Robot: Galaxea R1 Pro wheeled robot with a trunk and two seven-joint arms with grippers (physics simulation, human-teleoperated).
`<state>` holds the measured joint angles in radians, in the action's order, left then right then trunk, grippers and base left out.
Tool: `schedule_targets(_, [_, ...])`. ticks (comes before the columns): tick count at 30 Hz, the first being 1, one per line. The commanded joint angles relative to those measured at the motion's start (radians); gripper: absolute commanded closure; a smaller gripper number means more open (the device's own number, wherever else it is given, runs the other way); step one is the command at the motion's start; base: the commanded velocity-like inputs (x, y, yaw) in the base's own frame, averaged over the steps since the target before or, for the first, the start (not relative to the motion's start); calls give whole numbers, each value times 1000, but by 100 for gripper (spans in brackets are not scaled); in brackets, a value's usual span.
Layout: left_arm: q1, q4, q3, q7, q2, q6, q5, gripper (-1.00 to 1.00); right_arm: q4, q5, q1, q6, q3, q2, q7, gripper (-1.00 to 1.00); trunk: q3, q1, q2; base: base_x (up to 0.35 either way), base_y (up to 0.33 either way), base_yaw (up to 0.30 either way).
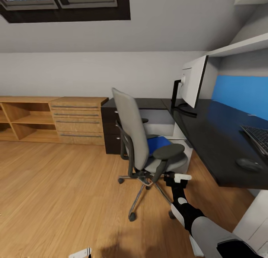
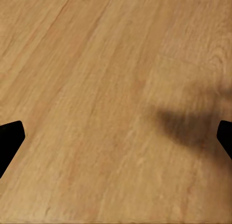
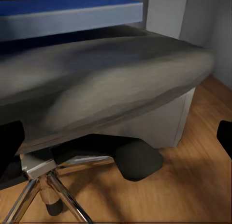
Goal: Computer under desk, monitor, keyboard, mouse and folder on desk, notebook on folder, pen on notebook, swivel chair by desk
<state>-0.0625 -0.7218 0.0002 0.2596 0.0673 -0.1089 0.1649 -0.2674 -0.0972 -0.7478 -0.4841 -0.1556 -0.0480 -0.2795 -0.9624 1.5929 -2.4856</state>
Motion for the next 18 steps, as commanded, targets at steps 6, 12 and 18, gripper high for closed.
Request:
schedule_targets(6, [0, 26, -3, 1, 0, -22, 7, -100, 2, -10, -1, -8, -9, -1, -4, -100, -1, -1, 0, -135, 30, 0])
schedule_targets(12, [0, 28, -3, 1, 1, -23, 7, -100, 2, -10, -1, -8, -10, -1, -4, -100, -1, -1, 0, -73, 3, 0])
schedule_targets(18, [0, 28, -3, 1, 1, -23, 7, -100, 2, -10, -1, -8, -10, -2, -4, -100, -1, -1, 0, -51, 0, 3])
